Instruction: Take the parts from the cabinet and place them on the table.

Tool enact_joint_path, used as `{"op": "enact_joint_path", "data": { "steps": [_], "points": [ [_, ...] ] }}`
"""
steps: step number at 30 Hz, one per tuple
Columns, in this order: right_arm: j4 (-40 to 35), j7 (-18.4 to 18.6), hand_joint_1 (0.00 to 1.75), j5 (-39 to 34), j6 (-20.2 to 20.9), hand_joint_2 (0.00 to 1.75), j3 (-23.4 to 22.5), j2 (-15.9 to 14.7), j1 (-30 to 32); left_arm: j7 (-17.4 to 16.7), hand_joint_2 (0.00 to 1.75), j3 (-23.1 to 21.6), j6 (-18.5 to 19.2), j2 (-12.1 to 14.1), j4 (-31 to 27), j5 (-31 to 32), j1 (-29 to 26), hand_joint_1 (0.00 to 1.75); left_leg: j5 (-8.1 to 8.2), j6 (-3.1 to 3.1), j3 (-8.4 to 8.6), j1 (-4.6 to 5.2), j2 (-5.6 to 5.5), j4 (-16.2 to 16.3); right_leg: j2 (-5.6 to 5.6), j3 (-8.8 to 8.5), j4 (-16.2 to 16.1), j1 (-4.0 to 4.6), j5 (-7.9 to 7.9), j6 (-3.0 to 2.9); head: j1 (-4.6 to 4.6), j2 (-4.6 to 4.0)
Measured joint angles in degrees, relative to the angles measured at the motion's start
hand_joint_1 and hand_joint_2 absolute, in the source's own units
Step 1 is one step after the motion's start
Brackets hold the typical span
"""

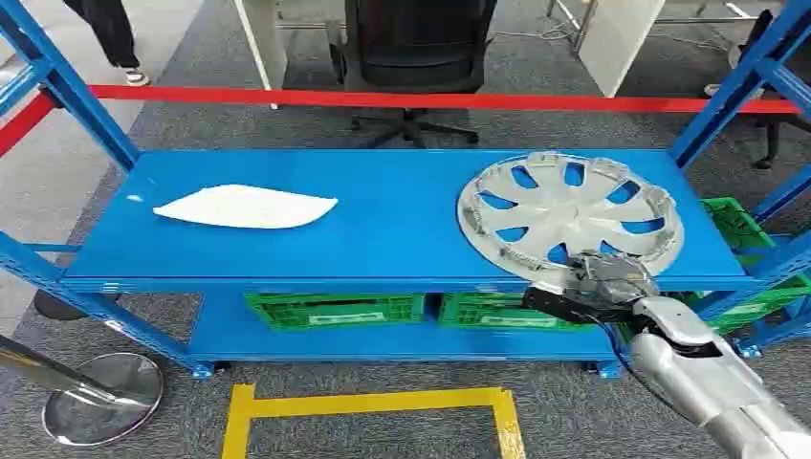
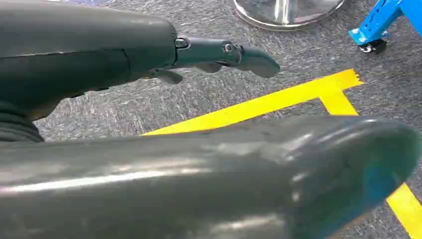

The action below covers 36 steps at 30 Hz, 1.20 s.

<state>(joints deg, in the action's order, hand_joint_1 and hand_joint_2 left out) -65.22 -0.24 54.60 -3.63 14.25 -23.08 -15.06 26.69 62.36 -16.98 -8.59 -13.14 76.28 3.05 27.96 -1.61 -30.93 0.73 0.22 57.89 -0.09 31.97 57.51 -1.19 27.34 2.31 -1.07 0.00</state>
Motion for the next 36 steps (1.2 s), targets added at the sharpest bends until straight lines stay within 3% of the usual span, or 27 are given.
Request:
{"op": "enact_joint_path", "data": {
  "steps": [9,10,36],
  "points": [
    [0.0,-0.7,1.75,0.0,-0.7,1.75,0.1,-0.2,0.3,1.2,0.0,0.0,0.2,0.0,0.0,-0.2,0.0,0.0,0.0,0.0,0.0,0.0,0.0,0.0,-0.01,0.01,0.0,0.0,0.0,0.0,0.0,0.0],
    [0.0,-0.7,1.75,0.0,-0.7,1.75,0.1,-0.2,0.3,1.5,1.75,0.0,0.3,0.0,0.0,-0.3,0.0,0.0,0.0,0.0,0.0,0.0,0.0,0.0,-0.01,0.01,0.0,0.0,0.0,0.0,0.0,0.0],
    [-3.2,-2.8,1.75,-0.5,-1.6,1.75,0.0,-1.2,1.4,7.1,1.75,0.8,3.5,0.7,0.0,-2.0,-0.1,0.0,0.0,0.0,-0.01,0.0,0.0,0.0,0.02,0.02,0.0,0.0,0.0,0.0,0.0,0.0]
  ]
}}
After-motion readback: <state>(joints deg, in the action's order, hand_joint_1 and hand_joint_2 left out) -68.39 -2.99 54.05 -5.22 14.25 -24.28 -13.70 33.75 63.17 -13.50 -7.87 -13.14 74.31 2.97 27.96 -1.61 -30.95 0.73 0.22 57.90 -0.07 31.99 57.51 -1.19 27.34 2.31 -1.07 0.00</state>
